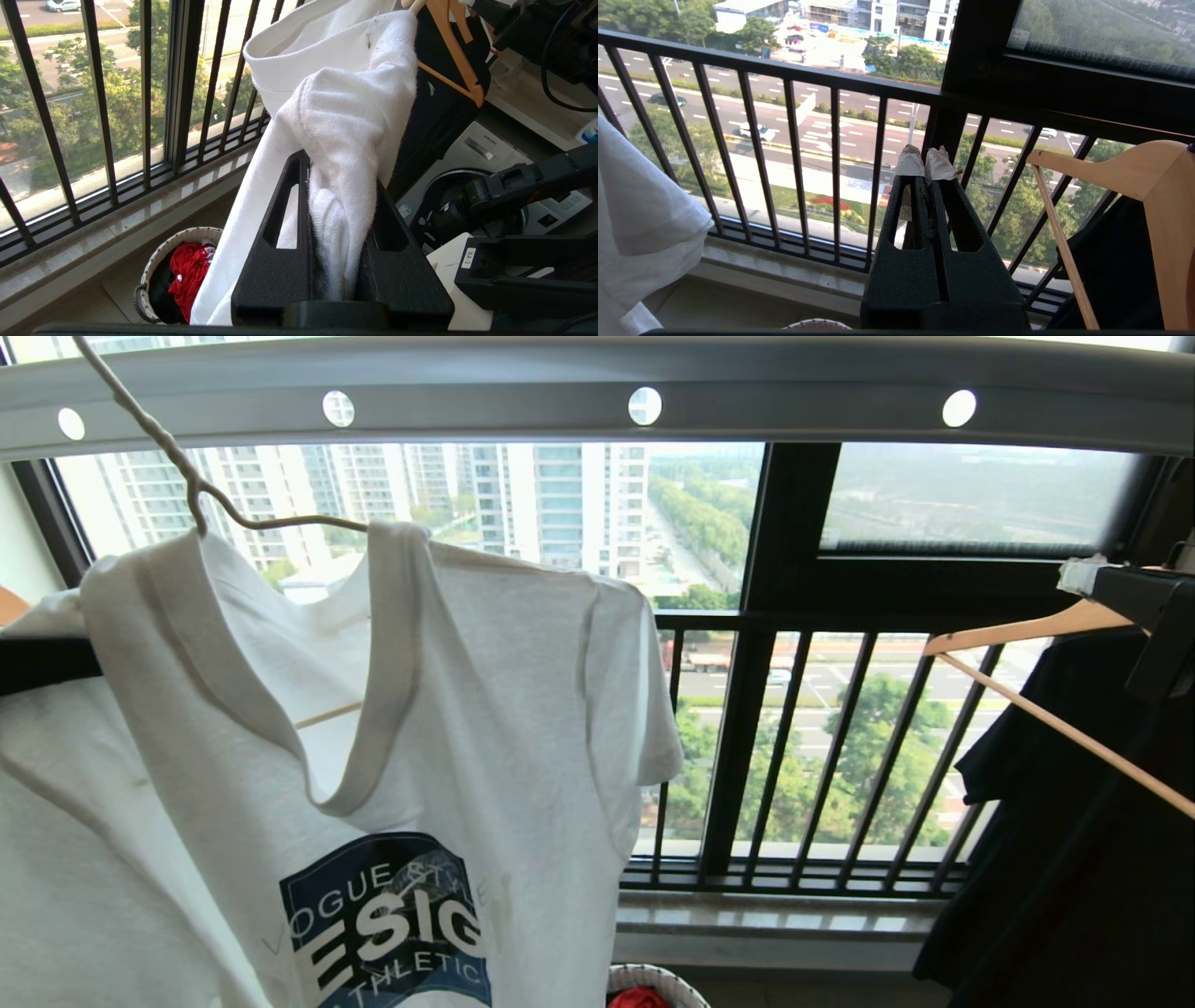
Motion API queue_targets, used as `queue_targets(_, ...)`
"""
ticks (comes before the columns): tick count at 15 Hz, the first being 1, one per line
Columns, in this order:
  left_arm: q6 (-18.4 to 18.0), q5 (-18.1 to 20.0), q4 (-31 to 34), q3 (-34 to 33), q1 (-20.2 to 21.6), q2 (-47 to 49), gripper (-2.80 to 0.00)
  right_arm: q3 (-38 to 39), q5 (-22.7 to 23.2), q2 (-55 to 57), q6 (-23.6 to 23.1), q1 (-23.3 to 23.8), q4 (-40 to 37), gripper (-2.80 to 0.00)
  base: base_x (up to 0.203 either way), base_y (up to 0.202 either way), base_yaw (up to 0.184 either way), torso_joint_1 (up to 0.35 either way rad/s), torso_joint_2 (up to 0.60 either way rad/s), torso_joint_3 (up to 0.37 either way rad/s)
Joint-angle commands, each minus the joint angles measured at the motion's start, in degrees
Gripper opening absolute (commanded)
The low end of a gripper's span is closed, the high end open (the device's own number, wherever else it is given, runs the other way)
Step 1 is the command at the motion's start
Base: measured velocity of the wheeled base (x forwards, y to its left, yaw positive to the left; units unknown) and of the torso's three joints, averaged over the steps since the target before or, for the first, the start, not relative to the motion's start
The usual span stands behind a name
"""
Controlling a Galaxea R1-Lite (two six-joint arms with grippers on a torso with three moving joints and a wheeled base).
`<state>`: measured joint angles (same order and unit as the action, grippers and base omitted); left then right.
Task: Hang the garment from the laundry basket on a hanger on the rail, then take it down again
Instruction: Hang the clothes rack on the clothesline
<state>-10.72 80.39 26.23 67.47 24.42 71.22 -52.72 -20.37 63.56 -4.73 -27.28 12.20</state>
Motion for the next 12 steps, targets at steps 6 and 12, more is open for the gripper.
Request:
queue_targets(6,0.3,-1.5,-14.7,-8.0,0.0,5.4,-2.80,0.1,-0.1,1.1,0.0,0.0,0.2,-2.80,0.000,0.000,0.000,0.000,0.00,0.000)
queue_targets(12,0.6,-2.6,-15.9,-7.3,0.1,7.2,-2.80,0.2,-0.1,1.7,0.0,0.0,0.2,-2.80,0.000,0.000,0.000,0.000,0.00,0.000)
